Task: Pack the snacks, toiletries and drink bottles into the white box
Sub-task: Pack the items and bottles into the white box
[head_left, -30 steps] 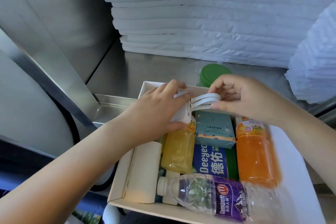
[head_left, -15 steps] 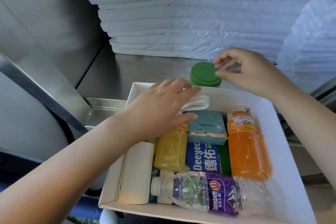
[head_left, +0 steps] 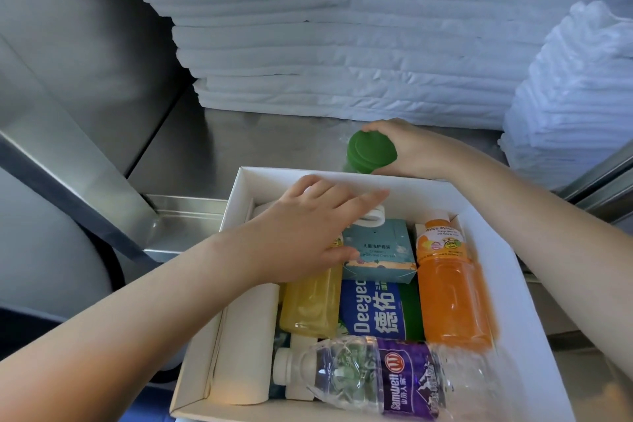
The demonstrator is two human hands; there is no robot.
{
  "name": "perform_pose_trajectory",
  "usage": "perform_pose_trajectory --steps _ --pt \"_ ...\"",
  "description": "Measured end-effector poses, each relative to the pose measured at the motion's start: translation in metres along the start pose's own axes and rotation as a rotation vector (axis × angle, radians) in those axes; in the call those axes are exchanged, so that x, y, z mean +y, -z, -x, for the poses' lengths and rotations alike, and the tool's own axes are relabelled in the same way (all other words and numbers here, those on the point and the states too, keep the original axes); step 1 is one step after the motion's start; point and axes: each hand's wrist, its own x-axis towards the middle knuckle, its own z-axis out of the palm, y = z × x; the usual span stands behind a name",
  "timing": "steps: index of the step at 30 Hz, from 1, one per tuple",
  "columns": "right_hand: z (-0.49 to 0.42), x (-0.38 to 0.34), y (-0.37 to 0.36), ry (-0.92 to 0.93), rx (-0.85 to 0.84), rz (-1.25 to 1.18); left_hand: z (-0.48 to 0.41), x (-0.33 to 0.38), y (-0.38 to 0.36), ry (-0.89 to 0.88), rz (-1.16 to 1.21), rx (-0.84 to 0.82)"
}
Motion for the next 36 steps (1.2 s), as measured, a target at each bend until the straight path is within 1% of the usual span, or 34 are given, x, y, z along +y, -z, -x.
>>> perform_pose_trajectory --steps 6,9,12,14,16,19,22,24,26,28,30,32,36 --pt "0.002 0.001 -0.002 -0.012 0.097 -0.011 -0.006 -0.001 0.002 -0.002 0.027 -0.034" --pt "0.010 0.000 -0.001 -0.022 0.171 0.002 -0.005 -0.002 0.001 0.004 0.050 -0.013" --pt "0.025 -0.007 0.005 -0.011 0.328 -0.082 -0.004 -0.004 0.002 0.021 0.118 0.017" --pt "0.039 -0.014 0.008 0.047 0.451 -0.164 -0.004 -0.005 0.003 0.040 0.187 0.023" --pt "0.055 -0.021 0.008 0.116 0.538 -0.239 -0.004 -0.006 0.007 0.055 0.253 0.024" --pt "0.078 -0.031 0.004 0.204 0.636 -0.282 -0.003 -0.003 0.014 0.086 0.332 0.103" --pt "0.096 -0.034 0.001 0.288 0.716 -0.187 -0.001 0.003 0.021 0.141 0.399 0.296" --pt "0.103 -0.032 -0.001 0.295 0.704 -0.153 -0.002 0.008 0.024 0.179 0.412 0.420" --pt "0.107 -0.029 -0.004 0.248 0.640 -0.198 -0.006 0.013 0.029 0.196 0.450 0.467" --pt "0.109 -0.027 -0.008 0.178 0.580 -0.323 -0.014 0.019 0.032 0.176 0.463 0.401" --pt "0.110 -0.025 -0.009 0.131 0.564 -0.478 -0.026 0.026 0.034 0.160 0.482 0.306" --pt "0.111 -0.025 -0.007 0.103 0.563 -0.586 -0.040 0.028 0.033 0.152 0.553 0.275" --pt "0.113 -0.022 -0.003 0.064 0.535 -0.714 -0.050 0.022 0.031 0.129 0.707 0.216"
